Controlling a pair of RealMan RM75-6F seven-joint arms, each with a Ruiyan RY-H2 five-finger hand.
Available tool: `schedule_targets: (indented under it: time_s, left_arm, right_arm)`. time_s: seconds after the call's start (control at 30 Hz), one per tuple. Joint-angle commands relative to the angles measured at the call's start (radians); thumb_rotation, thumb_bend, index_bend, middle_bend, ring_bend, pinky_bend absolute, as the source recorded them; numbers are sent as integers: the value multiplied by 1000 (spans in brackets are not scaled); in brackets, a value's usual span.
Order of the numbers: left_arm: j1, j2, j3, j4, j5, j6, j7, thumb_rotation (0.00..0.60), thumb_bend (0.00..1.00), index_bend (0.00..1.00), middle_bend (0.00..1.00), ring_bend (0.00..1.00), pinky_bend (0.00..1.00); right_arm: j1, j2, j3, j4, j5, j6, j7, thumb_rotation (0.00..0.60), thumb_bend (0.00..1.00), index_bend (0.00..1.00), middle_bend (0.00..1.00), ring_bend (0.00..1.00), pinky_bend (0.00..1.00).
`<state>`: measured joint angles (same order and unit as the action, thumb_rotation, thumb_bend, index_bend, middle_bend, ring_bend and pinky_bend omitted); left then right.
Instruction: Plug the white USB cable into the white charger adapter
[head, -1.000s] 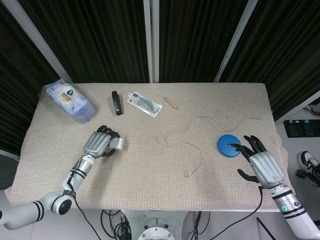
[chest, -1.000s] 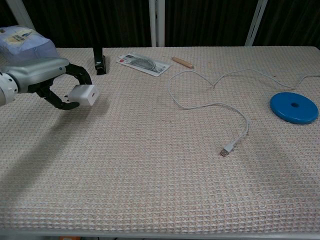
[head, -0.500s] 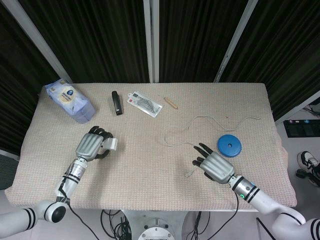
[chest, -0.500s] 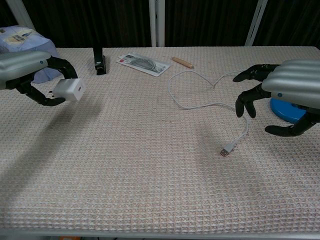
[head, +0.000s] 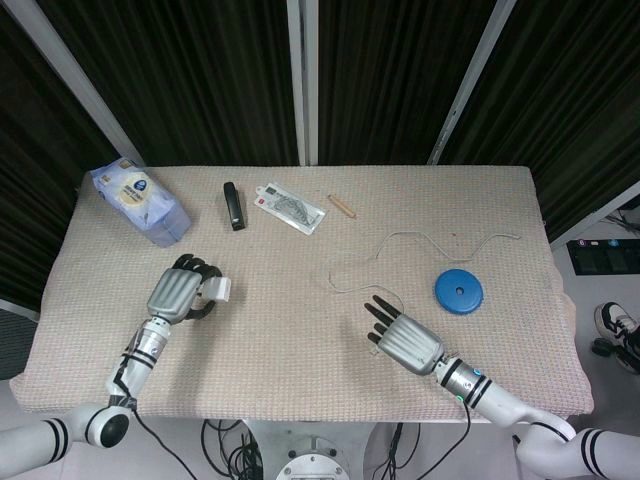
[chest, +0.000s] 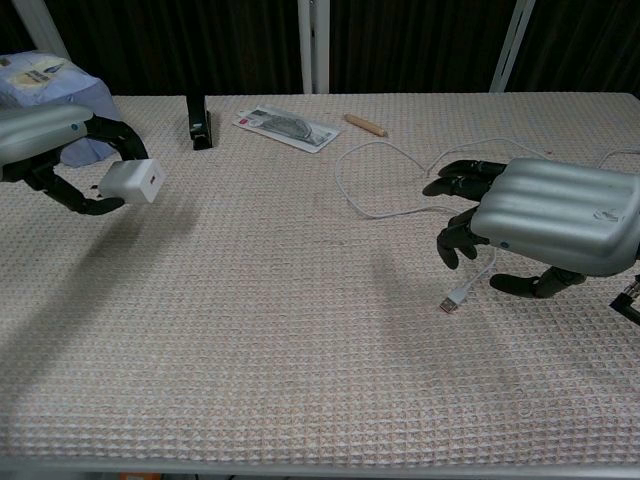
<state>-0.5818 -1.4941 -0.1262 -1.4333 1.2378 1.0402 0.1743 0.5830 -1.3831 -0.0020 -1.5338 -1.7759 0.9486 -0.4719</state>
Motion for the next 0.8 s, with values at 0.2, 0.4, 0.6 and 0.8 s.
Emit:
schedule_targets:
  time_s: [0.2,0.4,0.6,0.8]
  left_arm:
    - [3,-1,2,6,-2,-6,-11,600,398,433,396,185,135]
    - [2,-2,3,10,-2,-12,-15,600,397,430,388,185,133]
    - [1,-2,1,11,-3,-13,-19,600,396,429,386,185,131]
    - [2,0,2,13,-5,-18,-22,600,396,429,386,185,127]
  right_arm:
    - [-18,-51,-30,50,-5,51,34,600,295,433,403,58,0]
    - [-28,-96,-38,110,-7,89,46,600,291,433,381,57,0]
    - [-23,-134,-37,143,8,84,35,600,280,405,370,55,0]
    - [-12,-145,-36,136,35,55,15,600,280,387,368,51,0]
